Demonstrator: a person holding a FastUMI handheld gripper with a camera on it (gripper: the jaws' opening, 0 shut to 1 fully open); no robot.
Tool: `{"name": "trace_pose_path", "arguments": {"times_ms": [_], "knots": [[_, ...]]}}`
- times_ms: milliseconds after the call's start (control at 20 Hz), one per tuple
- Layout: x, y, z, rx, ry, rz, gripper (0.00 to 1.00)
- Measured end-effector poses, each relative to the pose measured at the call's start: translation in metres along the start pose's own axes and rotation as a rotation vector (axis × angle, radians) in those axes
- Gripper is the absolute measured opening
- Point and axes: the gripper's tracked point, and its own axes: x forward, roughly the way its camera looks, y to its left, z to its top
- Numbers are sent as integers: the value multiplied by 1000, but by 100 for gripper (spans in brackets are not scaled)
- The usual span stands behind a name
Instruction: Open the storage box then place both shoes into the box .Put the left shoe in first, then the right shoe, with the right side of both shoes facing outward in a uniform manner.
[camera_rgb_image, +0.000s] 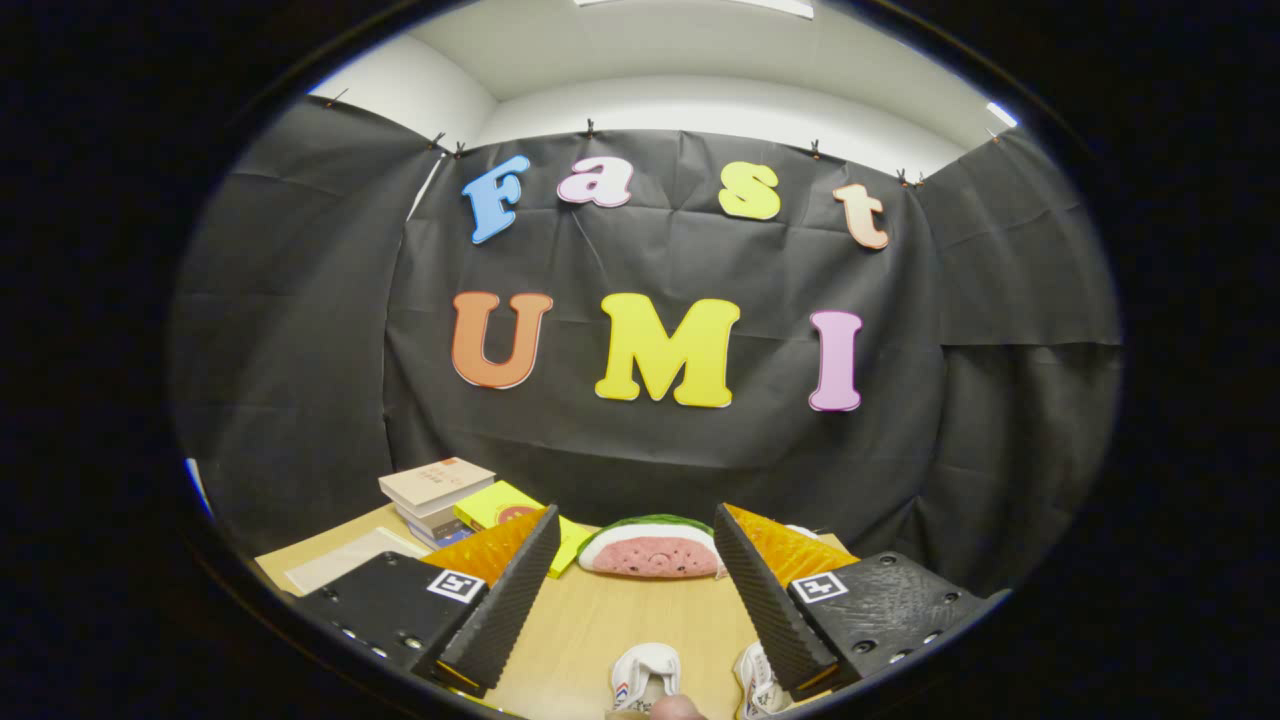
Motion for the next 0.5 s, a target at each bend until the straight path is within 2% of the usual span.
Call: {"name": "trace_pose_path", "arguments": {"times_ms": [500], "knots": [[-5, -12, 1, 10, -3, 32, 95]]}}
